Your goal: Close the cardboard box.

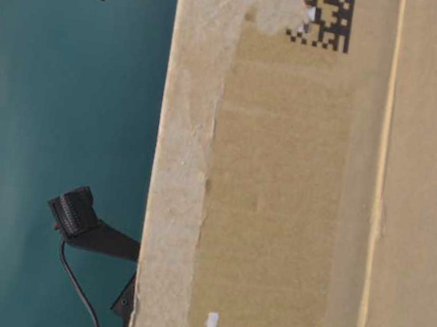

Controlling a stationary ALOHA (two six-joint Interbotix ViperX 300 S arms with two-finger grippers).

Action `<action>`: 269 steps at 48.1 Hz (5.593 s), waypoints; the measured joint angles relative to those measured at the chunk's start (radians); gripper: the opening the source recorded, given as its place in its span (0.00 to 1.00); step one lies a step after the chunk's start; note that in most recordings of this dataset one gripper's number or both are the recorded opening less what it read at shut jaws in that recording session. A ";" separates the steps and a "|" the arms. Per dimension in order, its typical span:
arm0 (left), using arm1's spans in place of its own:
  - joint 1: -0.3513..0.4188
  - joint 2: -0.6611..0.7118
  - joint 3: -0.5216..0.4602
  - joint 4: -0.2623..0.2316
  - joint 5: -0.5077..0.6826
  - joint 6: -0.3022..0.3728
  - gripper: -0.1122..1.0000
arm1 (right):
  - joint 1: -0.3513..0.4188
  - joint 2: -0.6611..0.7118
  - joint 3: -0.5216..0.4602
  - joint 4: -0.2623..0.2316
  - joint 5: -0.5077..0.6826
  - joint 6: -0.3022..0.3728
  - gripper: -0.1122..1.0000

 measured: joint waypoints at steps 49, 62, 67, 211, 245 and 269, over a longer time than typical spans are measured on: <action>-0.018 0.031 0.005 0.000 -0.057 -0.009 0.10 | 0.043 -0.235 -0.012 0.000 0.126 0.000 0.10; -0.021 0.031 0.011 0.000 -0.057 -0.009 0.10 | 0.186 -0.400 -0.003 0.000 0.137 0.000 0.10; -0.021 0.032 0.012 0.000 -0.057 -0.008 0.10 | 0.255 -0.422 0.011 0.000 0.115 0.000 0.10; 0.023 -0.316 0.011 0.000 0.115 0.071 0.10 | 0.112 -0.166 0.058 0.149 0.218 0.002 0.10; 0.298 -0.071 -0.331 0.002 0.765 0.107 0.10 | 0.112 -0.166 0.058 0.149 0.206 -0.008 0.10; 0.261 -0.023 -0.431 0.000 1.020 0.117 0.10 | 0.112 -0.166 0.060 0.146 0.199 -0.009 0.10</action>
